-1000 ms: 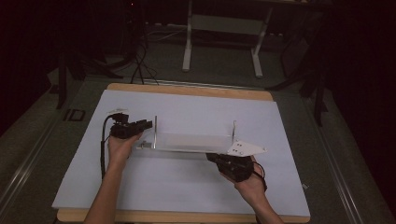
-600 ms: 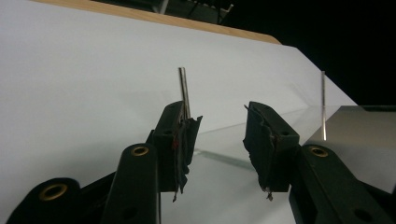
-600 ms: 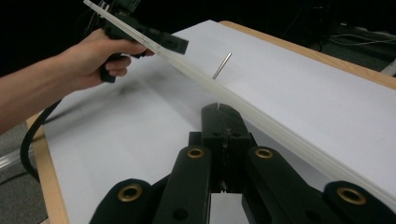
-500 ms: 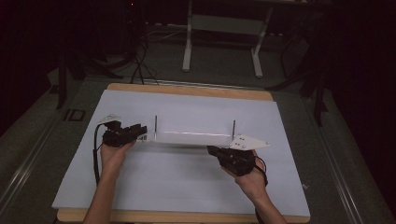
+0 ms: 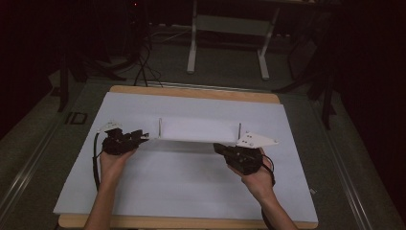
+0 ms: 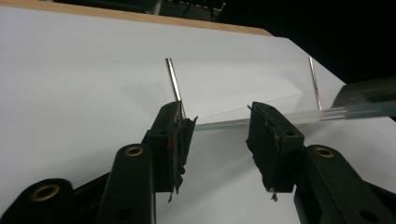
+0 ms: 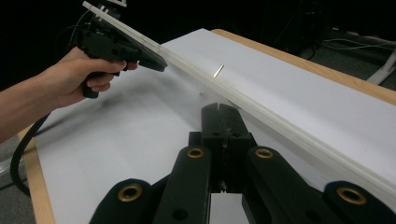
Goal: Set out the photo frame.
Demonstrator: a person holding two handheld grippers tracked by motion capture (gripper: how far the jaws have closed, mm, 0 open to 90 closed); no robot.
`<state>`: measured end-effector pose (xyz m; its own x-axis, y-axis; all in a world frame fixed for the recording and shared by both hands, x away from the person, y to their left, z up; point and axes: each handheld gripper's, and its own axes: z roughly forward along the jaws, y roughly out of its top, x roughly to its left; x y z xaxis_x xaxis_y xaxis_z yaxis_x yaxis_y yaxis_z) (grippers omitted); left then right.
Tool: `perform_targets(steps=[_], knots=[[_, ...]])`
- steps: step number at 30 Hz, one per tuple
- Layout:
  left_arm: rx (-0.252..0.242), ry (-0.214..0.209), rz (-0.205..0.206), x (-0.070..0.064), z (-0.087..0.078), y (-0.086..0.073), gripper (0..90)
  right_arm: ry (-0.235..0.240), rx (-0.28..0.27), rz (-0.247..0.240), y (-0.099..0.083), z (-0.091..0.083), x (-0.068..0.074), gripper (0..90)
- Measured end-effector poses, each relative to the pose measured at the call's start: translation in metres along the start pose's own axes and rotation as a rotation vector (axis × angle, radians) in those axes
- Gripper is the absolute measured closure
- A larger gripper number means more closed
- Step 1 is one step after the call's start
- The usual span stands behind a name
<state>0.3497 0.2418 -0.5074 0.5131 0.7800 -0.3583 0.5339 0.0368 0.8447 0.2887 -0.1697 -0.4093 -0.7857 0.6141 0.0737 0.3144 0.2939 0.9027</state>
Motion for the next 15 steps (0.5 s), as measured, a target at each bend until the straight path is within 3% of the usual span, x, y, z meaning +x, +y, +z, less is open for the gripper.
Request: perform_targets(steps=[5,9,15], knots=[[0.011,0.014,0.027,-0.001,-0.003,-0.001,54.9,-0.012,-0.007,0.006,0.005,0.000,-0.004,90.0],[0.020,0.036,0.082,-0.008,-0.003,-0.001,52.0,-0.018,-0.009,0.011,0.008,-0.001,-0.007,90.0],[0.018,0.013,0.113,-0.014,-0.001,0.000,46.6,-0.024,-0.012,0.012,0.012,0.001,-0.009,90.0]])
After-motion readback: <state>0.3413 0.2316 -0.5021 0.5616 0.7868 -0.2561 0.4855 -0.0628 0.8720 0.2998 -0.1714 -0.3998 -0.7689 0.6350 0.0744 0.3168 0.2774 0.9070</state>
